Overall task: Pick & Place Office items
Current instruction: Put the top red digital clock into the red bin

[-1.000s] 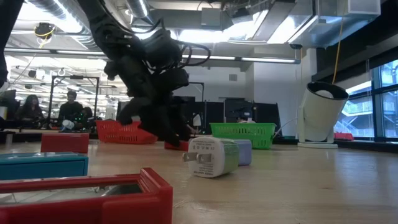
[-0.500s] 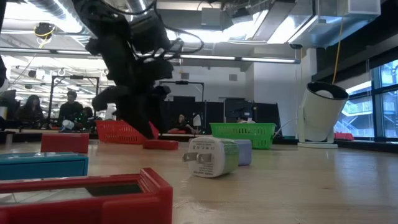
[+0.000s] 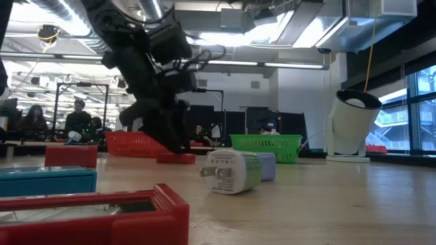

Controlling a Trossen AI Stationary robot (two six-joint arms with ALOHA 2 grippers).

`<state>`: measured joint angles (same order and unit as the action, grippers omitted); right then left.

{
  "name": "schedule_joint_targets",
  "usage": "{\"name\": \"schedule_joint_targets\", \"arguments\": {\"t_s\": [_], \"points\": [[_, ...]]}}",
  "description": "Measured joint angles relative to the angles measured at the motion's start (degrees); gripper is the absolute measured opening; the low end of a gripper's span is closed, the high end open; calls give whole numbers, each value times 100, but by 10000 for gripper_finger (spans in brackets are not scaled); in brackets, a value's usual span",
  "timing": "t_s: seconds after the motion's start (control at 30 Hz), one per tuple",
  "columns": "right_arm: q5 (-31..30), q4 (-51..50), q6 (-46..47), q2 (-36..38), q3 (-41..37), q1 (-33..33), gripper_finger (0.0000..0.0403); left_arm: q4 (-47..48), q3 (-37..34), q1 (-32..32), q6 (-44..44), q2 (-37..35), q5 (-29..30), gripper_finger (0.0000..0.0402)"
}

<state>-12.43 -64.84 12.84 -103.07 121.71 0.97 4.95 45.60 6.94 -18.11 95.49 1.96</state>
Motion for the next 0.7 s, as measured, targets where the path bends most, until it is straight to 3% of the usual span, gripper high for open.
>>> {"name": "schedule_joint_targets", "arguments": {"t_s": [0.27, 0.43, 0.7], "points": [[133, 0, 15, 0, 0, 0, 228, 112, 27, 168, 127, 338, -151, 214], [133, 0, 20, 0, 0, -2, 228, 126, 24, 247, 448, 351, -557, 212], [133, 2, 17, 0, 0, 0, 228, 121, 11, 221, 1398, 313, -592, 151]]}}
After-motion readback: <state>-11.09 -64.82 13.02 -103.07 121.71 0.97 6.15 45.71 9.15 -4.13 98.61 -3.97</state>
